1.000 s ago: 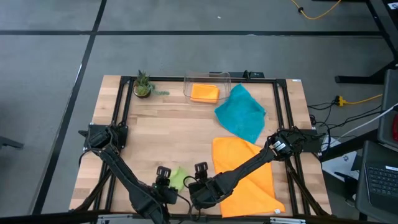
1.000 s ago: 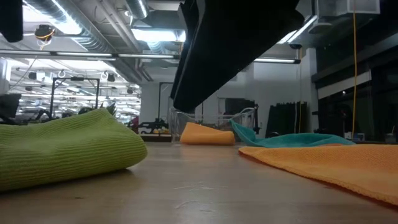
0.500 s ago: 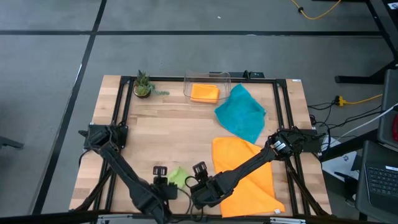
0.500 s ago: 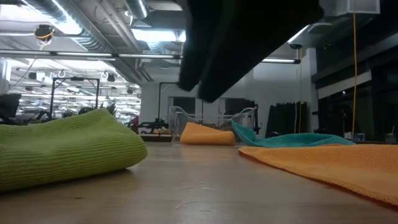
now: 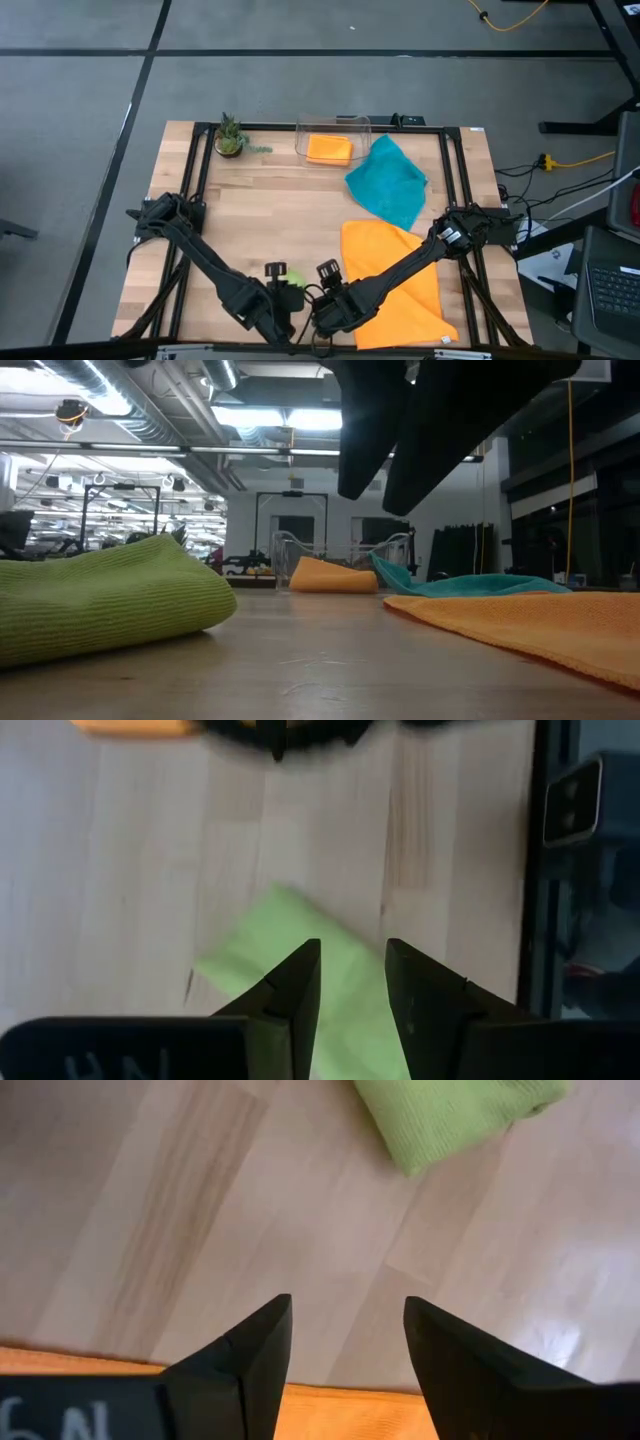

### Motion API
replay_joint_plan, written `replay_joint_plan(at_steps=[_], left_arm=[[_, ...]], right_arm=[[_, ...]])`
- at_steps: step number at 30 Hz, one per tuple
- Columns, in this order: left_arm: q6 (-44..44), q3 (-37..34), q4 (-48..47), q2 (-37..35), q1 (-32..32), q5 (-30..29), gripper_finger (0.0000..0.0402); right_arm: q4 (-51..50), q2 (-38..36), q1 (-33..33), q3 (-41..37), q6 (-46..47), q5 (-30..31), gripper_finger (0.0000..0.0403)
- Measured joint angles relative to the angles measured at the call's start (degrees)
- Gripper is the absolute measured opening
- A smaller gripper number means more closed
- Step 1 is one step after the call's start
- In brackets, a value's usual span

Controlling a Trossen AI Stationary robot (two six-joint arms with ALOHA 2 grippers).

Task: Fold microfiber towels
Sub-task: Put the folded green microfiber cloth into the transparent bin

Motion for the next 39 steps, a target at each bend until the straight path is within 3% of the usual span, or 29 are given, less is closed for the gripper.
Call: replay_joint_plan(at_steps=[8, 12, 18, 22, 27, 32, 35, 39], left_arm=[[1.96, 0.01, 2.01, 0.0, 2.31, -1.41, 0.0108], [3.73, 0.0, 1.49, -0.68, 2.68, 2.14, 0.0108], [6.57, -0.03, -5.88, -6.03, -0.77, 3.1, 0.0108], [9.85, -2.22, -4.86, -12.27, -5.16, -2.17, 0.0108], [7.67, -12.9, 2.12, -18.76, -8.61, -5.59, 0.0108], [7.67, -30.12, 22.5, -23.73, -8.05, -5.5, 0.0108], [7.56, -39.3, 33.07, -25.43, -6.41, -3.25, 0.0108], [5.87, -46.64, 39.84, -25.72, -4.57, 1.03, 0.0108]], right_arm=[[-0.02, 0.02, 0.04, -0.02, -0.04, 1.69, 0.0197], [0.02, 0.04, 0.01, -0.02, 0.1, 3.91, 0.0197], [0.37, 0.11, 0.0, -0.03, 3.95, 4.04, 0.0197], [1.41, 0.11, 0.0, -0.04, 6.01, 3.99, 0.0197], [6.28, 0.13, -0.94, -0.04, 6.02, 2.94, 0.0197], [12.47, 0.13, -2.09, -0.04, 6.01, 2.82, 0.0197], [14.39, 0.13, -2.82, -0.04, 6.02, 1.88, 0.0197], [15.5, 0.13, -3.5, -0.06, 0.4, 0.1, 0.0197]])
